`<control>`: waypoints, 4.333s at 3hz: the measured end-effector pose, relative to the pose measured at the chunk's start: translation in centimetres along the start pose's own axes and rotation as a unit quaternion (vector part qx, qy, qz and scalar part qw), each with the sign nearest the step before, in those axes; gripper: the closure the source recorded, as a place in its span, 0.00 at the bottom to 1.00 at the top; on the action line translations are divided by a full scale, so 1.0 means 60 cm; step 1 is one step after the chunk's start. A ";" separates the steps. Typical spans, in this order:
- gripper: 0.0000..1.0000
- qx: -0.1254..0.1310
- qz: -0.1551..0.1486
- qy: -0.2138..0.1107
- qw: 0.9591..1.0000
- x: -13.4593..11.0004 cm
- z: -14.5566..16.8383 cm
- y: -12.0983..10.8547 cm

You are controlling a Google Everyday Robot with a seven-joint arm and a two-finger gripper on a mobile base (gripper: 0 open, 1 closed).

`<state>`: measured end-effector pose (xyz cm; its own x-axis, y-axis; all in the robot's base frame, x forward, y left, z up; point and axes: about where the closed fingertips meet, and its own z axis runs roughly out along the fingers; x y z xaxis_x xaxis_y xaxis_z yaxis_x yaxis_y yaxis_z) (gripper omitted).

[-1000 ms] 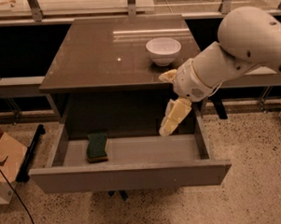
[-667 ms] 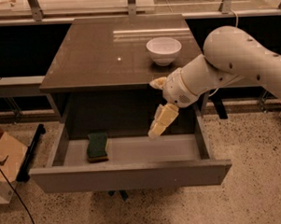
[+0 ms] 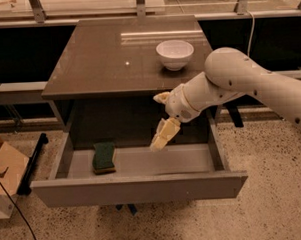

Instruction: Pick sponge from top drawer and place on counter

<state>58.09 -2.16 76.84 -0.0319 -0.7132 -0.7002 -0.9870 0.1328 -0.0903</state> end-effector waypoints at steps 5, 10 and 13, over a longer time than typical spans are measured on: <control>0.00 -0.043 -0.005 -0.067 0.997 -0.021 0.292 -0.007; 0.70 -0.112 0.012 -0.070 0.991 -0.022 0.397 0.048; 1.00 -0.057 -0.055 -0.155 0.985 -0.101 0.142 0.015</control>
Offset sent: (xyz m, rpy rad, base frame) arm 0.0140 0.0566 -0.0639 0.0577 0.0152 0.0111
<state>58.75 8.14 74.93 0.1075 -0.4727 -0.8746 -0.9937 -0.0240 -0.1092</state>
